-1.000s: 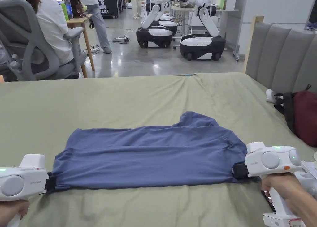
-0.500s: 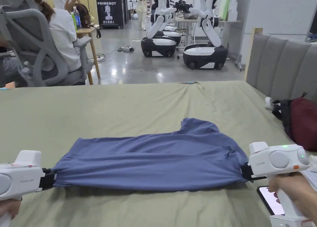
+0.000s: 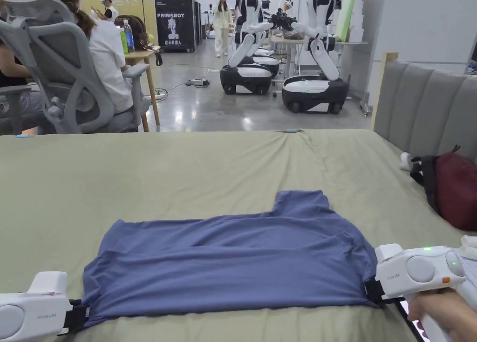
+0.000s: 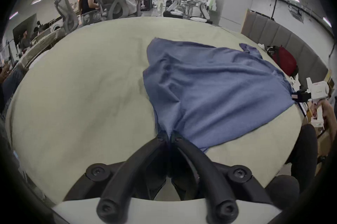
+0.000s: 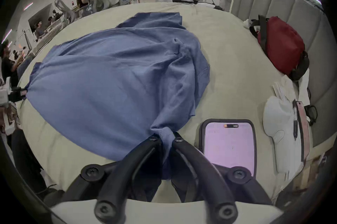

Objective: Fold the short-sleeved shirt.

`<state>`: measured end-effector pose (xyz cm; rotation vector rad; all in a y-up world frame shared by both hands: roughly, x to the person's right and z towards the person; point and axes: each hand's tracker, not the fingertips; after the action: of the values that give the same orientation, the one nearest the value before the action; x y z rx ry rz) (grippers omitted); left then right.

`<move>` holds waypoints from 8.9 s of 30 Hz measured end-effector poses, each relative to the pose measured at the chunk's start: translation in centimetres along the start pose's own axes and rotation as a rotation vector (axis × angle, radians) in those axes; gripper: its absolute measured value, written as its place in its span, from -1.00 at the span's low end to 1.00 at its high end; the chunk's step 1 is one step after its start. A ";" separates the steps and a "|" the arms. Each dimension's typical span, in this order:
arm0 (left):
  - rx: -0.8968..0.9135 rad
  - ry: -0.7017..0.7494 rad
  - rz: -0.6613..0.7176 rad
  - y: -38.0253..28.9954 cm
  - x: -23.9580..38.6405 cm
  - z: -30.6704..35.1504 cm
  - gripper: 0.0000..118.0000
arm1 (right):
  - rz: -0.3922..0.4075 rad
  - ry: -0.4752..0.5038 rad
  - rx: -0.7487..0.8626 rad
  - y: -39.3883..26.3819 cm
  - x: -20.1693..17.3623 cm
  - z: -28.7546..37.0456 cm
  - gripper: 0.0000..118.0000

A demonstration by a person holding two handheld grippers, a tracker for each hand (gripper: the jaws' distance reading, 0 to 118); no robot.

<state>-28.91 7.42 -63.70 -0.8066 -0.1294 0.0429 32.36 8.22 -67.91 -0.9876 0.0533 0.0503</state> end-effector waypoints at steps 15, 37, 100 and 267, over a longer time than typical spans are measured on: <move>0.209 0.085 0.026 5.4 -1.2 2.9 -0.30 | 0.082 -0.030 0.277 4.4 -1.0 7.2 -0.83; 0.058 0.155 0.059 22.8 -0.9 -17.3 0.46 | 0.102 0.046 0.129 10.1 -0.1 -2.8 -1.00; 0.143 0.021 0.106 9.8 0.5 1.2 -1.00 | -0.010 0.042 0.305 8.4 0.8 6.9 -0.99; 0.089 -0.370 0.352 7.4 2.9 0.4 0.31 | 0.090 0.213 0.398 0.7 -14.4 8.3 -1.00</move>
<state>-26.02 13.09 -68.46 -0.7185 -0.3309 0.5287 18.12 15.31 -62.99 -0.5886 0.2928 0.0160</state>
